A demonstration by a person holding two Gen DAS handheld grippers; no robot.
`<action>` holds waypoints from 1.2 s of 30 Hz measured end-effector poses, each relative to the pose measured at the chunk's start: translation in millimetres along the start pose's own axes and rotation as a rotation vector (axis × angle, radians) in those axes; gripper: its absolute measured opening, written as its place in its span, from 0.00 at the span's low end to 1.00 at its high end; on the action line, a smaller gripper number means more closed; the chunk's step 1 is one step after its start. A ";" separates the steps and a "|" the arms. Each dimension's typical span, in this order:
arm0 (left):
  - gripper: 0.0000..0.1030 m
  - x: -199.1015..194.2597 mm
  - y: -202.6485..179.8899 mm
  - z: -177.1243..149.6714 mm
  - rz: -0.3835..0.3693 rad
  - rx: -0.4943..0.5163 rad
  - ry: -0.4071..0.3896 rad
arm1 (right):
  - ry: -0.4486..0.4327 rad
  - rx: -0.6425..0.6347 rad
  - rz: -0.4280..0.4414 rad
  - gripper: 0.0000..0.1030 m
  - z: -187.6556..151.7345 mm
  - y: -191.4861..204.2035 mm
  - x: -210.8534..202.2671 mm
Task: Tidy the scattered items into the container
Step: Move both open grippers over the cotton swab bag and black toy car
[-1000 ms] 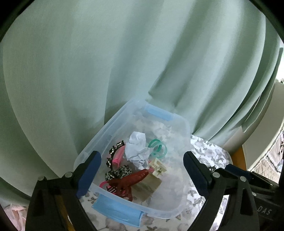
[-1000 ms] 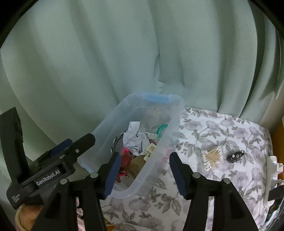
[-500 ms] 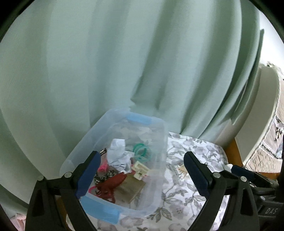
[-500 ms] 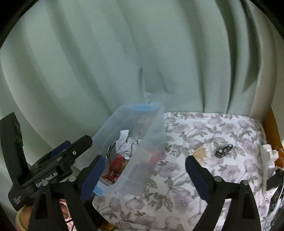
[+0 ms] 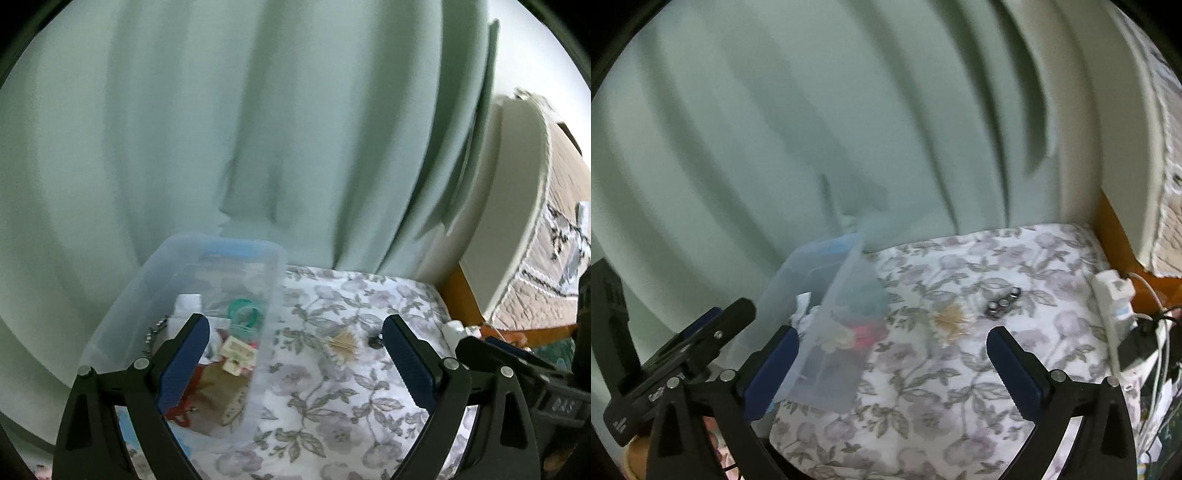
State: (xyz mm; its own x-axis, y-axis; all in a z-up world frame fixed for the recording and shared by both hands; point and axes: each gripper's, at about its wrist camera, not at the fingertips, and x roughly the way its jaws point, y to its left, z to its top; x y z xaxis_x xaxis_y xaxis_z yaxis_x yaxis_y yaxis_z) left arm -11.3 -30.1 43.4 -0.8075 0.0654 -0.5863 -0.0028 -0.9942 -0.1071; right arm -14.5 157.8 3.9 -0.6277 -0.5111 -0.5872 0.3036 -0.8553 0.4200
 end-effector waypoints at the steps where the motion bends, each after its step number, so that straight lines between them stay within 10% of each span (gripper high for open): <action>1: 0.92 3.5 -4.7 -0.9 -0.008 0.011 0.006 | -0.003 0.015 -0.006 1.00 -0.2 -6.7 -0.7; 17: 0.92 70.2 -61.2 -20.2 -0.103 0.089 0.104 | 0.042 0.109 -0.088 1.00 -10.2 -80.3 22.6; 36: 0.92 195.6 -71.6 -62.3 -0.046 0.080 0.376 | 0.198 0.134 -0.125 1.00 -13.9 -129.7 102.2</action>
State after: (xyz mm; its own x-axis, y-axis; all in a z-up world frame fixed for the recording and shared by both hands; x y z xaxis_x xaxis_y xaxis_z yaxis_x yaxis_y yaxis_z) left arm -132.3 59.2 -113.6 -0.5324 0.1222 -0.8376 -0.0923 -0.9920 -0.0861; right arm -108.1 215.4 -120.2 -0.4980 -0.4203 -0.7585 0.1269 -0.9006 0.4157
